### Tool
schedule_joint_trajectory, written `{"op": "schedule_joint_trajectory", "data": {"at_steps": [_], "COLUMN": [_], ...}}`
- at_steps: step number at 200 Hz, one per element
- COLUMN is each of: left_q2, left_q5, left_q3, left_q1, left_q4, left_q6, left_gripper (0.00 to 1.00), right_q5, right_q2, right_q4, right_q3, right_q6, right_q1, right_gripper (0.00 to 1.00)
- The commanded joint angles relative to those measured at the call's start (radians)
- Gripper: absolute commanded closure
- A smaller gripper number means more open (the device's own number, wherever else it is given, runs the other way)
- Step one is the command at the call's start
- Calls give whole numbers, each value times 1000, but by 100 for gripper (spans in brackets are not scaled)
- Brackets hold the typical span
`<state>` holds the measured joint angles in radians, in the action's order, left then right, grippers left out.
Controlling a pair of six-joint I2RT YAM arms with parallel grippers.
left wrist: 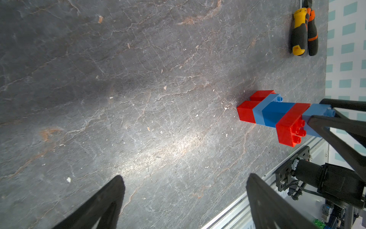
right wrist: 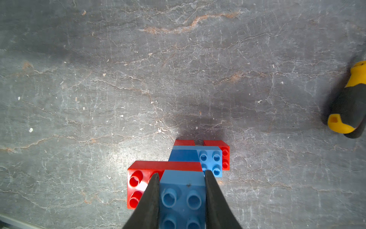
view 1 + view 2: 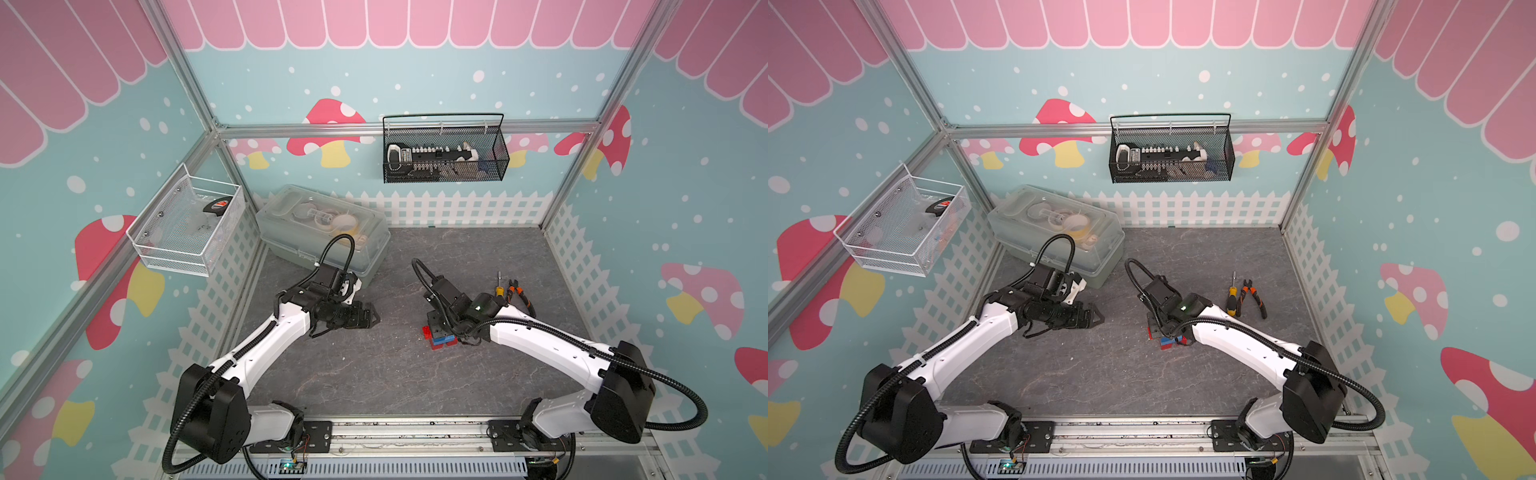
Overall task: Assemble a giraffe with lego
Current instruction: Assemble the lego brick with the lego brick.
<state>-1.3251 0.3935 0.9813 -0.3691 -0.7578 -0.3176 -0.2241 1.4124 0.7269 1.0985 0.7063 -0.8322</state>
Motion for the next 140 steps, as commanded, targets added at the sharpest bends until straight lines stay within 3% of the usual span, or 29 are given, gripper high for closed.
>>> {"op": "schedule_joint_trajectory", "data": {"at_steps": [1, 140], "left_q2": [-4, 0], "left_q5": [0, 4], "left_q3": [-5, -4], "left_q1": [-5, -5], "left_q4": [9, 9], "left_q6": [2, 2], "left_gripper": [4, 4], "right_q5": [37, 68], "right_q2": [58, 62], "right_q4": [123, 116], "right_q3": [-102, -154], "right_q6": [38, 68], "right_q1": [5, 12], "right_gripper": [88, 87]}}
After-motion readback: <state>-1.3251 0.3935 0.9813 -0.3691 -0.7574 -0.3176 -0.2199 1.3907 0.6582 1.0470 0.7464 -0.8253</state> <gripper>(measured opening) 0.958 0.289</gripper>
